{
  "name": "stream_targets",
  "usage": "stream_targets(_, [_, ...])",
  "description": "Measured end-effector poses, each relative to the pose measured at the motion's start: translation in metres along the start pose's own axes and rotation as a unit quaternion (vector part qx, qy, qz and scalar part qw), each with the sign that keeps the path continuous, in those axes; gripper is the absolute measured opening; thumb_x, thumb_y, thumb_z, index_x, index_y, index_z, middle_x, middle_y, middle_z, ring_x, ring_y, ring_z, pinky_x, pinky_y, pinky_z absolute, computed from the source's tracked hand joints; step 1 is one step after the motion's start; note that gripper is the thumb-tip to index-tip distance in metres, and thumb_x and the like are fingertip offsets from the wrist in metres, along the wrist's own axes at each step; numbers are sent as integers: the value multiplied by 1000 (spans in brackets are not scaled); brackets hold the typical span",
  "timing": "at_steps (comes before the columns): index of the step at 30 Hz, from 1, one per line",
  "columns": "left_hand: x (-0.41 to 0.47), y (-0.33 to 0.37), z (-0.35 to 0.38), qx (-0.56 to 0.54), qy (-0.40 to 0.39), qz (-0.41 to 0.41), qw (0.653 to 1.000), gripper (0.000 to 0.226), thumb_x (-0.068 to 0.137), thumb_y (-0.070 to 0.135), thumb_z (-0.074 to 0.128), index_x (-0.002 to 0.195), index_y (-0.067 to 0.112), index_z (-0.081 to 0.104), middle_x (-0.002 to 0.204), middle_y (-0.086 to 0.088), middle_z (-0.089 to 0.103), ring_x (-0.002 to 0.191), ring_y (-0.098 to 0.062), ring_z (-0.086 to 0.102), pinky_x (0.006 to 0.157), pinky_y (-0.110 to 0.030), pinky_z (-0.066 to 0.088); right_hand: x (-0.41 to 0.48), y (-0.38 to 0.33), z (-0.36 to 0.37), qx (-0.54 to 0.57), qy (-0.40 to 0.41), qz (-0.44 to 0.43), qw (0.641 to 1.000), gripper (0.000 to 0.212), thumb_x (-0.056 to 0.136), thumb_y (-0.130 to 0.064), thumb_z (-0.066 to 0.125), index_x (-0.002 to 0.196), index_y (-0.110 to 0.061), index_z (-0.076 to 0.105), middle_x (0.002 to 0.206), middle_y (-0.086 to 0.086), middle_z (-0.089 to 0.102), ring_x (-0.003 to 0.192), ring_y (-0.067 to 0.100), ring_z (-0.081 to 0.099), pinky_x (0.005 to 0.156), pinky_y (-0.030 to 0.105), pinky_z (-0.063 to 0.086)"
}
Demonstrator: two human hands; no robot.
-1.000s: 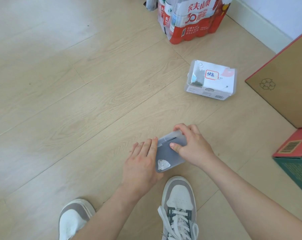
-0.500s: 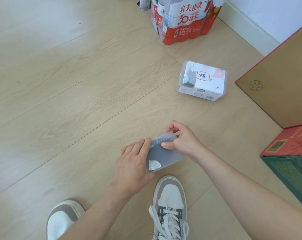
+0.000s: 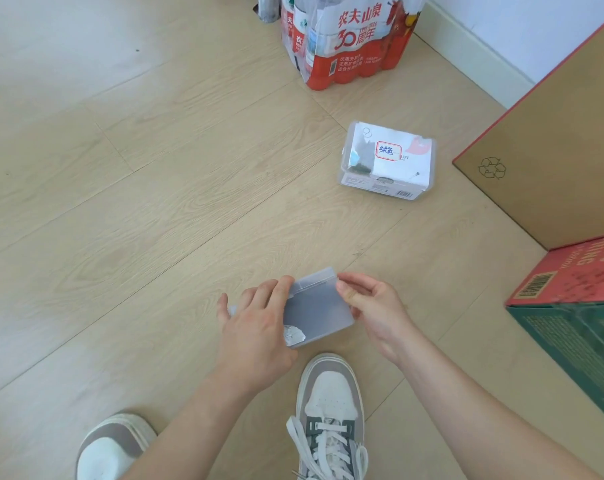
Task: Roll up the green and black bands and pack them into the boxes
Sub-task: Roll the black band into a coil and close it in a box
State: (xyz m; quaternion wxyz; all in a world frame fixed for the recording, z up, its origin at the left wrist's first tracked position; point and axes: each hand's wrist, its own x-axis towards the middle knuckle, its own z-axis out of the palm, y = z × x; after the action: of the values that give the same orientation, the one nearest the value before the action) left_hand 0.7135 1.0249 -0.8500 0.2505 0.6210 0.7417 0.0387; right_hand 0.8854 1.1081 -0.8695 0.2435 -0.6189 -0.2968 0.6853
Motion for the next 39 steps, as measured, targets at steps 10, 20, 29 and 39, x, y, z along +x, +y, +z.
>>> stream_targets(10, [8, 11, -1, 25, -2, -2, 1000, 90, 61, 50, 63, 138, 40, 17, 134, 20, 37, 123, -11, 39, 105, -54, 20, -8, -3, 12, -408, 55, -220, 884, 35, 93, -28, 59, 69, -2, 62, 49, 0, 41, 52, 12, 35, 54, 35, 31])
stream_targets(20, [6, 4, -2, 52, 19, 43, 998, 84, 52, 56, 55, 131, 35, 35, 115, 16, 52, 105, -16, 54, 95, -49, 32, -17, -21, -5, -436, -148, -174, 870, 88, 71, -35, 82, 145, -38, 35, 156, -16, 22, 137, 0, 31, 108, 28, 36])
stream_targets(29, [-7, -18, -6, 53, 8, 75, 996, 94, 56, 48, 74, 138, 22, 35, 127, 4, 52, 117, -21, 51, 97, -41, 43, -16, -39, -3, -716, -172, -294, 609, 102, 70, -58, 73, 149, -20, 23, 146, -3, 35, 125, 18, 44, 92, 34, 45])
stream_targets(39, [6, -36, -32, -274, -35, -147, 950, 64, 84, 55, 58, 140, 33, 35, 150, 1, 31, 136, -19, 29, 108, -36, 30, -28, -11, -2, -529, -109, -130, 832, 91, 63, -44, 84, 131, -60, 25, 134, -7, 49, 110, 16, 58, 93, 36, 49])
